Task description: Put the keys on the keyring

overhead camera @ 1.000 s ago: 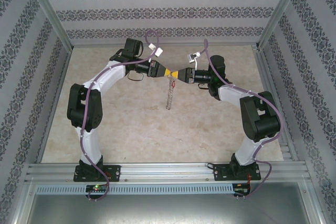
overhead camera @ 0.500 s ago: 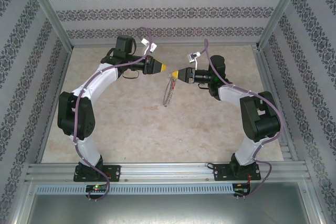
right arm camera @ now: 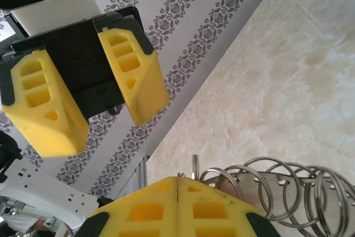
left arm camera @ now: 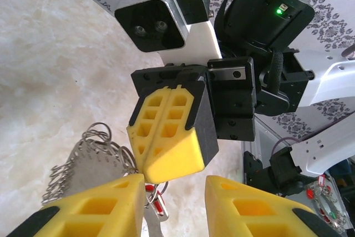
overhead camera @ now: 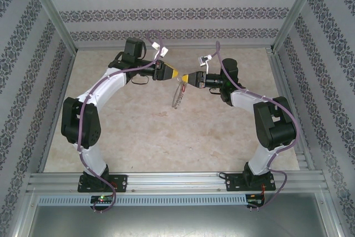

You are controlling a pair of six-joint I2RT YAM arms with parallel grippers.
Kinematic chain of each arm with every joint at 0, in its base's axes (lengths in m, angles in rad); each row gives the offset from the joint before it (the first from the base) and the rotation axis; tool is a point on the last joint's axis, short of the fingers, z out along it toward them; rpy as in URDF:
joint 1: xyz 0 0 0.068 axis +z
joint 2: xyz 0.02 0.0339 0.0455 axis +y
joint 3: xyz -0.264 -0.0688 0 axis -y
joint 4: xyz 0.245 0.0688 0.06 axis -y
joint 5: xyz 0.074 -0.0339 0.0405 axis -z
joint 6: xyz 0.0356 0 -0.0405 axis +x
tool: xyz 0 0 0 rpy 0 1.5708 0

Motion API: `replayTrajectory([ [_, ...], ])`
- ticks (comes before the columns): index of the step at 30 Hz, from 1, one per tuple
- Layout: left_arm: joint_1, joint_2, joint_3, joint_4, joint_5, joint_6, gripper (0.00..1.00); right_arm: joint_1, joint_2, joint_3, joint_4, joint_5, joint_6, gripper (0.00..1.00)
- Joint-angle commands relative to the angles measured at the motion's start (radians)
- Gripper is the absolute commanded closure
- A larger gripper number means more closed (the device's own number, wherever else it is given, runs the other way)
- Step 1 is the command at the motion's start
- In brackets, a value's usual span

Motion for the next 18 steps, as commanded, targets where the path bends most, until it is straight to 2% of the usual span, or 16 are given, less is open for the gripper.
replayTrajectory([
  [1, -0.018, 0.023, 0.0, -0.015, 0.034, 0.019, 0.66, 0.01, -0.005, 0.024, 0.067, 0.001, -0.004, 1.0],
  [18, -0.042, 0.051, -0.031, 0.015, 0.027, 0.013, 0.66, 0.009, -0.012, 0.022, 0.067, 0.001, -0.003, 1.0],
])
